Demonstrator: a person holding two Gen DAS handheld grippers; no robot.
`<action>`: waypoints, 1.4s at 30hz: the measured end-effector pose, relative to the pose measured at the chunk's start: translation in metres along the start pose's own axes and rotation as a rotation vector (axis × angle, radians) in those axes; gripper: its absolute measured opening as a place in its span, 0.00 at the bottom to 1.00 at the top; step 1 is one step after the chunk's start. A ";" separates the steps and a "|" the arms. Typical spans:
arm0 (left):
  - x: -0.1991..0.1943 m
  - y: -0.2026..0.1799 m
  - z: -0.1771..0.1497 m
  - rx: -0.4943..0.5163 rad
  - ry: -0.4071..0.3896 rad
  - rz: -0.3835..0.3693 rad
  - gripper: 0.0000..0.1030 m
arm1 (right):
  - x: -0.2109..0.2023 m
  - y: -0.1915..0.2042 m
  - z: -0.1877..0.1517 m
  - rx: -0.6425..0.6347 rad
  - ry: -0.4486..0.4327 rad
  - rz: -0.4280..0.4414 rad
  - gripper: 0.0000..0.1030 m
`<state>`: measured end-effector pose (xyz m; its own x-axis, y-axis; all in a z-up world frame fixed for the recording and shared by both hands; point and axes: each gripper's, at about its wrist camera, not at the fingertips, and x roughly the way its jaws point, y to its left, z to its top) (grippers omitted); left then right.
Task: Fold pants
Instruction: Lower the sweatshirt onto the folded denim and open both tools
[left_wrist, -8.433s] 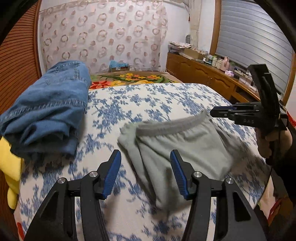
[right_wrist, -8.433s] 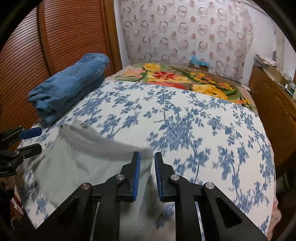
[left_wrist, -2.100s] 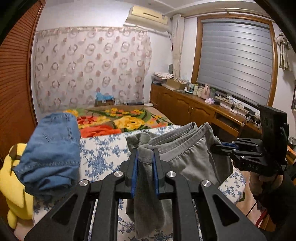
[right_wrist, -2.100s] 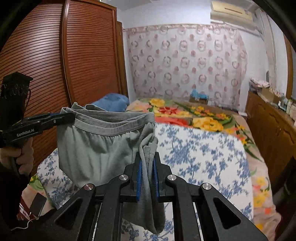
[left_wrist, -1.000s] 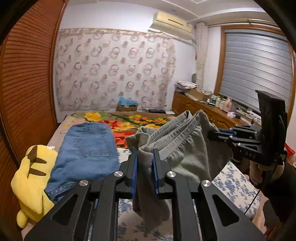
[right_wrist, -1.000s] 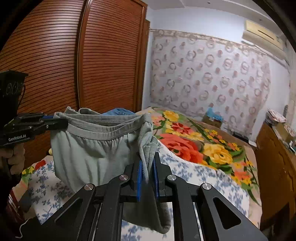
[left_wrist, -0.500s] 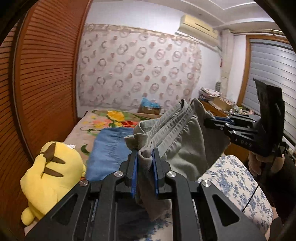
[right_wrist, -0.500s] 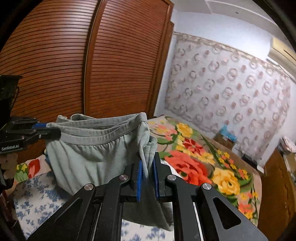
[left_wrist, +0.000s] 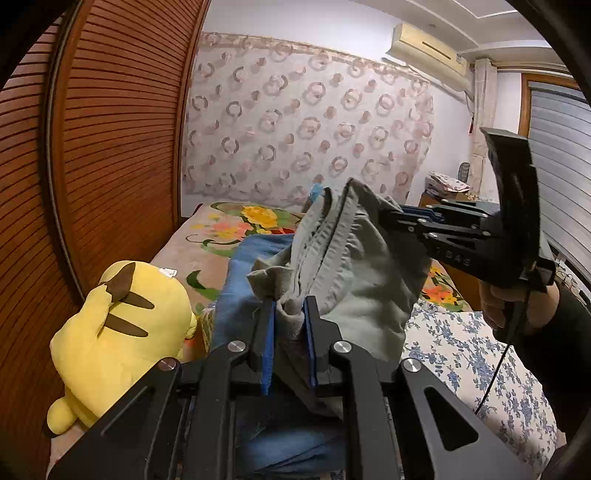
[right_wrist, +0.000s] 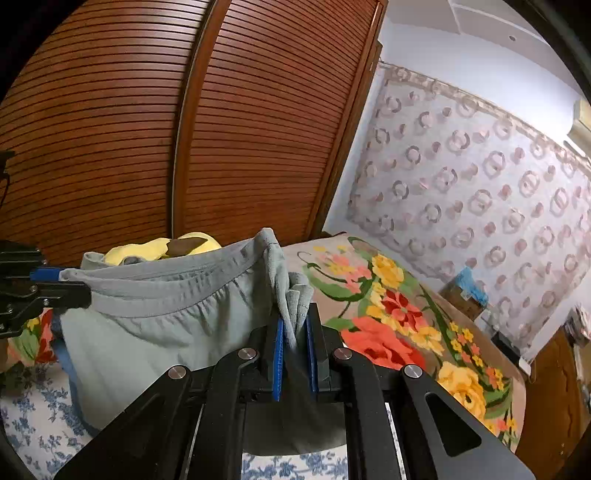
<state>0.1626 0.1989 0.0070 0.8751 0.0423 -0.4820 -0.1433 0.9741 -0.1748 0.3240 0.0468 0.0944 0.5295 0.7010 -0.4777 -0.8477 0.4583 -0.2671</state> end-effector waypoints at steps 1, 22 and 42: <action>0.000 0.001 0.000 0.000 -0.001 0.002 0.15 | 0.003 0.000 0.002 -0.003 0.001 0.003 0.10; 0.013 0.021 -0.021 -0.066 0.038 0.091 0.15 | 0.046 -0.008 0.008 -0.006 0.056 0.040 0.32; 0.031 0.037 -0.043 -0.081 0.114 0.144 0.71 | 0.077 -0.060 -0.021 0.161 0.165 0.170 0.40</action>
<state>0.1645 0.2267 -0.0514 0.7855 0.1497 -0.6005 -0.3039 0.9385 -0.1637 0.4147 0.0619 0.0560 0.3567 0.6828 -0.6376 -0.9009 0.4320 -0.0415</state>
